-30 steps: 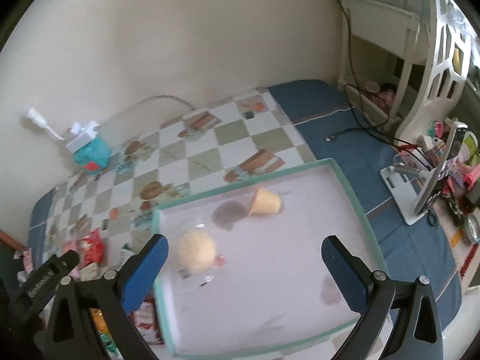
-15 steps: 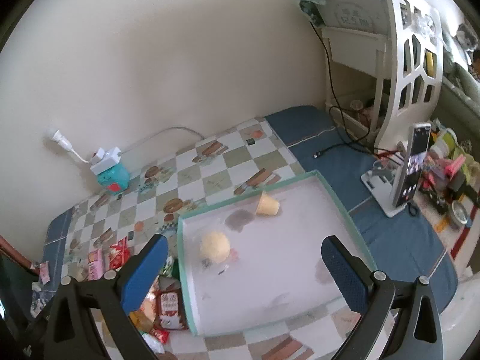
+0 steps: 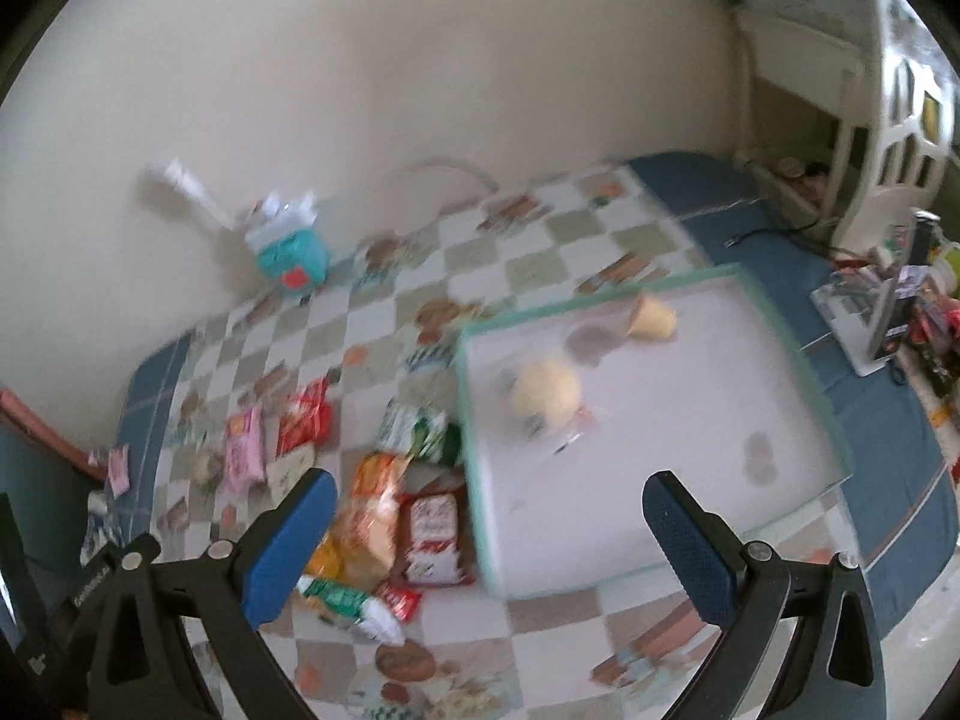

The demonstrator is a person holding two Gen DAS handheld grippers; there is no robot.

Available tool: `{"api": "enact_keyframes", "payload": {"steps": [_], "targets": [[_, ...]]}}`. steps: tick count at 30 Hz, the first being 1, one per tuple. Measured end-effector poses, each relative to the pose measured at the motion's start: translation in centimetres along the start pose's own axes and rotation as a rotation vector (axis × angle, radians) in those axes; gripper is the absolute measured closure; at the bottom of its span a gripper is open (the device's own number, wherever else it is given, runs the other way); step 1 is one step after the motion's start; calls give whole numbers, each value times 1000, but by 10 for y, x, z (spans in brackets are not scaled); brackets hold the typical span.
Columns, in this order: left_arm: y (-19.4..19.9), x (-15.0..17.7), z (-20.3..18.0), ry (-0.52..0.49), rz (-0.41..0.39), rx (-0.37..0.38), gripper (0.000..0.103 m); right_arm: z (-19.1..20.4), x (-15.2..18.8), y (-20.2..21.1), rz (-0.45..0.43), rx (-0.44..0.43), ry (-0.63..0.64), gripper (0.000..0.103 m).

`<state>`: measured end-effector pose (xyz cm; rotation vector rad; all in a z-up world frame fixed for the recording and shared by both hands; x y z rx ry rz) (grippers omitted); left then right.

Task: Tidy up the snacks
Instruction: 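Withdraw both tools from the tray back toward the snack pile, then grasp the green foil snack pack with the right tool while the left grasps the yellow bread bag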

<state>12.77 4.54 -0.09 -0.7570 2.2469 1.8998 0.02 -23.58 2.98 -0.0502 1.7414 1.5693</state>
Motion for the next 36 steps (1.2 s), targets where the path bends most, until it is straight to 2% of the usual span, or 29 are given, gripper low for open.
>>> {"api": "enact_keyframes", "payload": {"steps": [4, 8, 13, 25, 32, 34, 36], "targets": [[-24, -2, 8, -22, 63, -27, 9, 33, 7, -22, 81, -4, 45, 0], [-54, -1, 19, 8, 150, -60, 9, 60, 16, -39, 135, -13, 83, 0], [-75, 0, 27, 34, 209, -86, 9, 87, 32, -65, 217, -34, 100, 0], [-89, -3, 44, 90, 265, -76, 9, 124, 63, -106, 340, -35, 128, 0], [-91, -10, 41, 91, 273, -59, 9, 127, 66, -115, 340, -43, 124, 7], [-91, -11, 39, 89, 271, -57, 9, 128, 67, -118, 341, -57, 117, 11], [-91, -12, 37, 88, 269, -55, 9, 128, 68, -121, 343, -76, 114, 20]]}}
Point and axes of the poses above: each gripper's, at about its wrist camera, not at the fingertips, and y roughly against the way its jaws point, z to its left, x to its underside, the point moved 1 cm from there along -y, roughly the way its jaws point, and after that the axes turned 13 degrees about y, right-handed, at the moved point
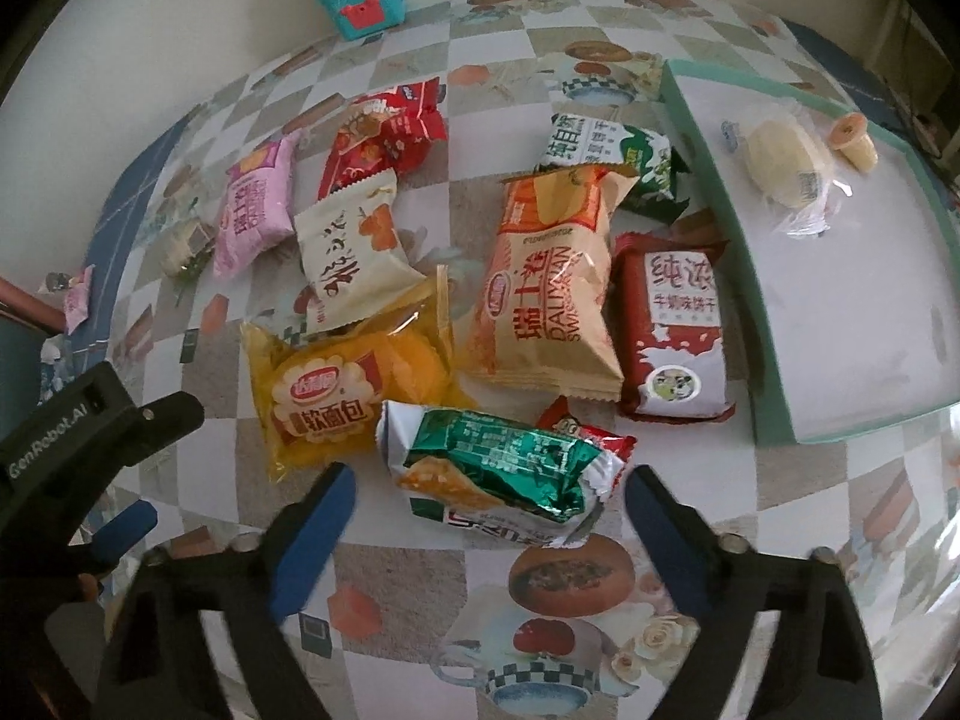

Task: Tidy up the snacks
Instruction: 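Grasp the green foil snack pack with the right tool while the left grasps the yellow bread bag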

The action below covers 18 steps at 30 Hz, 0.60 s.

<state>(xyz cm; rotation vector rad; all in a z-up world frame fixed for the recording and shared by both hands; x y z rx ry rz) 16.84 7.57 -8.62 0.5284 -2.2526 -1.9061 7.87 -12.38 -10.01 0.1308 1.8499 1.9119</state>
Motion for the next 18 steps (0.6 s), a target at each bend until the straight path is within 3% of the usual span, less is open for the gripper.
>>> {"api": "enact_keyframes", "payload": {"steps": [4, 9, 18], "targets": [[2, 0, -3, -7, -6, 6, 9, 1, 5, -5, 10, -22, -4, 22], [3, 2, -11, -26, -6, 13, 9, -8, 10, -3, 1, -51, -31, 33], [2, 5, -18, -49, -7, 13, 9, -18, 7, 7, -30, -101, -44, 36]]}}
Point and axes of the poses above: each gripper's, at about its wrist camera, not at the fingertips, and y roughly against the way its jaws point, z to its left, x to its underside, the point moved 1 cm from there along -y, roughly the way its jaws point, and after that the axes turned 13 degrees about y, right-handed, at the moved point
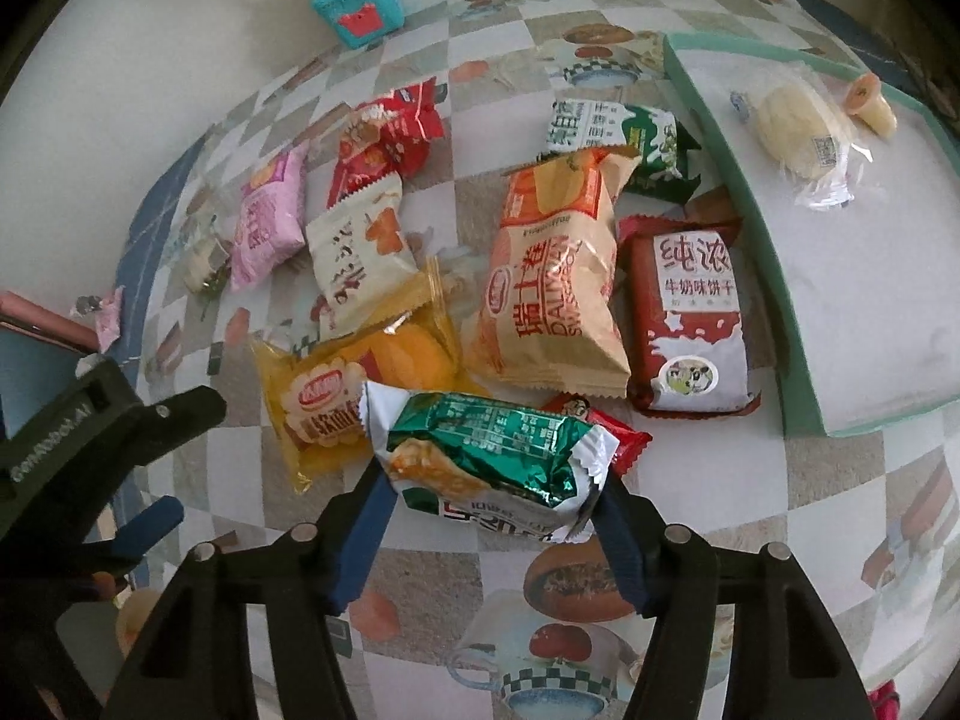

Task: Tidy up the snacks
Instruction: 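Grasp the green foil snack pack with the right tool while the left grasps the yellow bread bag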

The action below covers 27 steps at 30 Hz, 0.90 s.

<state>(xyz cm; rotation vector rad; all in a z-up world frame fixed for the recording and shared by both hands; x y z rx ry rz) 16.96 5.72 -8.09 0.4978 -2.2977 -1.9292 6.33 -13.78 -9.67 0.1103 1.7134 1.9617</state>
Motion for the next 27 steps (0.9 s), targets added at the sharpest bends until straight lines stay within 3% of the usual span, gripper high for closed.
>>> {"api": "enact_keyframes", "payload": {"steps": [7, 16, 27], "targets": [[1, 3, -5, -23, 4, 9, 9, -11, -5, 12, -21, -29, -35, 37], [0, 14, -23, -93, 15, 14, 9, -40, -14, 53, -114, -26, -98, 37], [-6, 45, -69, -263, 53, 71, 9, -97, -21, 98, -218, 33, -210, 37]]}}
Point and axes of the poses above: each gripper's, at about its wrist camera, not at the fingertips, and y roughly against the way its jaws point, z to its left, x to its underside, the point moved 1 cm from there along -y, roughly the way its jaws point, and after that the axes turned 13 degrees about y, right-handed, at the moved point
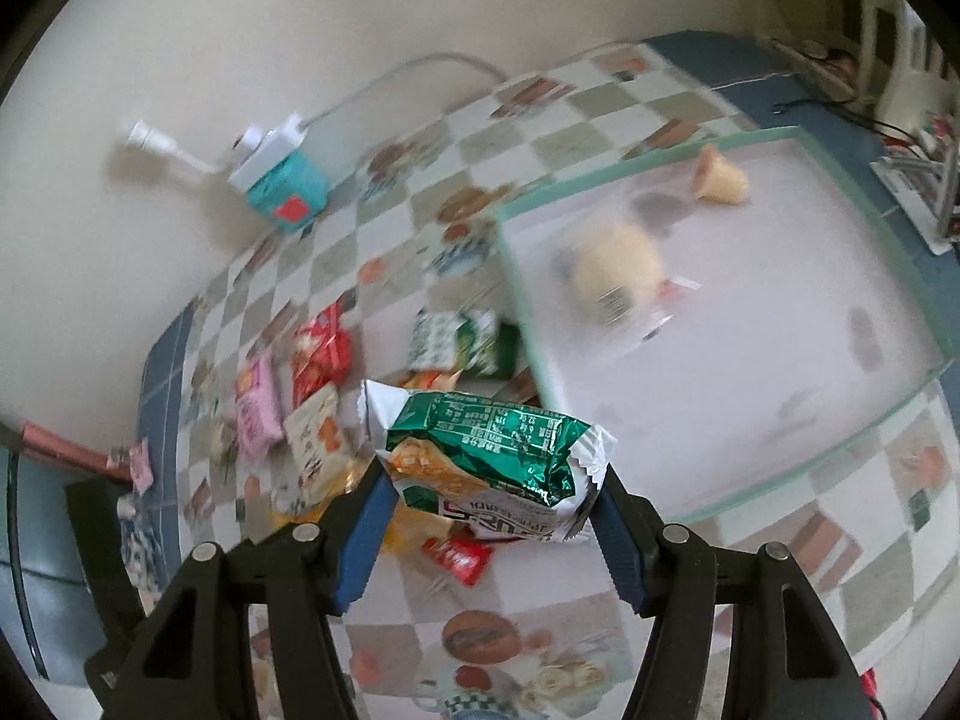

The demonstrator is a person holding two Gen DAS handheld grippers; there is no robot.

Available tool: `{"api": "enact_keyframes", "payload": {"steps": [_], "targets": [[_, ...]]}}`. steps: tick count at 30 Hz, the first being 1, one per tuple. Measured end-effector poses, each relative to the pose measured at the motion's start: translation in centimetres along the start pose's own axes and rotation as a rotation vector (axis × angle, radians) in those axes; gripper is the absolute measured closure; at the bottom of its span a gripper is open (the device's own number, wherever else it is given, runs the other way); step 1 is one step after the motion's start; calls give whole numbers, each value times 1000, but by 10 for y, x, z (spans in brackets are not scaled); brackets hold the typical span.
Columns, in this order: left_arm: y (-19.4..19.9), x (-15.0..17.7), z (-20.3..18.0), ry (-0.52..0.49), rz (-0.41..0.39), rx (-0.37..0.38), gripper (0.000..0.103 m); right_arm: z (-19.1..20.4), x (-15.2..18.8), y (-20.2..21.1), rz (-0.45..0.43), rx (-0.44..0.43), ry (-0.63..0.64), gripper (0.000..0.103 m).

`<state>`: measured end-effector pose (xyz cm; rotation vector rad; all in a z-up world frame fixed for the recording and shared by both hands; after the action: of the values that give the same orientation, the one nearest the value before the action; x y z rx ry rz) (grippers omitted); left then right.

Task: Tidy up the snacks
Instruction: 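Grasp the green foil snack pack with the right tool while the left grasps the yellow bread bag, then carry both packs over the tray and open both tools to drop them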

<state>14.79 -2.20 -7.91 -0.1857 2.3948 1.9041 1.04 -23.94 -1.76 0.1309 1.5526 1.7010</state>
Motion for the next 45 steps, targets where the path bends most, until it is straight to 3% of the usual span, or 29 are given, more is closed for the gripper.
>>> {"api": "enact_keyframes", "payload": {"steps": [6, 29, 37, 45], "targets": [[-14, 5, -19, -20, 0, -6, 9, -17, -4, 7, -13, -5, -29, 37], [-62, 14, -63, -112, -68, -226, 9, -31, -7, 11, -15, -47, -69, 37], [-61, 17, -66, -117, -70, -217, 13, -36, -7, 10, -12, -53, -87, 37], [-34, 10, -62, -103, -110, -215, 14, -47, -9, 10, -13, -61, -115, 37]]}}
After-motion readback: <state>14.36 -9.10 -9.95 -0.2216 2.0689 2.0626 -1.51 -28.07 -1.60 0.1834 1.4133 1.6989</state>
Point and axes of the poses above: each gripper's, at about its wrist camera, not at the fingertips, and y roughly against the way its jaws point, z to its left, x to its underside, the point moved 1 cm from there along -y, roughly the way its jaws point, and after that the axes turned 13 degrees about y, right-handed, at the moved point
